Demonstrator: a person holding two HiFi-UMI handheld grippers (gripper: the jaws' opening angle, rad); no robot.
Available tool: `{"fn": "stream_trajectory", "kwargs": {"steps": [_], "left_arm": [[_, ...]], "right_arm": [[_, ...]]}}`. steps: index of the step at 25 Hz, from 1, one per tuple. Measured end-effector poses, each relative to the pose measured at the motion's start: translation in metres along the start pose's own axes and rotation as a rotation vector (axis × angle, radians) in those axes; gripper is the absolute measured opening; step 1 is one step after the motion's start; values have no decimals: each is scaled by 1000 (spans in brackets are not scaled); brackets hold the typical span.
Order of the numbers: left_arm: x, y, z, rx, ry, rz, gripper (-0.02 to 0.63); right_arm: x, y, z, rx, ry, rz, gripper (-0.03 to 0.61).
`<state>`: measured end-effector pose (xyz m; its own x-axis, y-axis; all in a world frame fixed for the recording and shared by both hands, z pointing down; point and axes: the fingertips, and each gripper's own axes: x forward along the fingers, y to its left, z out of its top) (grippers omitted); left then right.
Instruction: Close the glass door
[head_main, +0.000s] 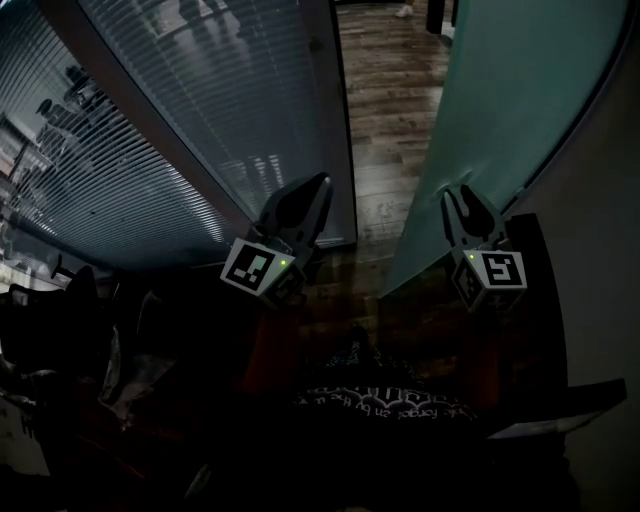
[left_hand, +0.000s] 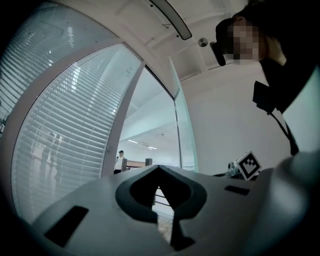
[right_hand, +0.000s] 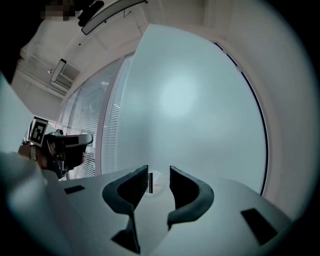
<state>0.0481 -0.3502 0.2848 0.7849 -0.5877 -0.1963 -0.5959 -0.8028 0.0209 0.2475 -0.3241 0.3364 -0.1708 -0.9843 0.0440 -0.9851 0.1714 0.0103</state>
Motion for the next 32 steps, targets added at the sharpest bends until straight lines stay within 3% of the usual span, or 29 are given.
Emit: {"fn": "stream_trajectory", "kwargs": {"steps": [10, 18, 32], "left_arm": [[1, 14, -4, 2, 26, 2, 2], [3, 26, -4, 4, 41, 13, 2], [10, 38, -6, -8, 40, 24, 2]], "right_arm": [[23, -18, -28, 52, 81, -1, 129], [35, -17, -20, -20, 92, 22, 124], [54, -16, -17, -11, 84, 22, 118]]}}
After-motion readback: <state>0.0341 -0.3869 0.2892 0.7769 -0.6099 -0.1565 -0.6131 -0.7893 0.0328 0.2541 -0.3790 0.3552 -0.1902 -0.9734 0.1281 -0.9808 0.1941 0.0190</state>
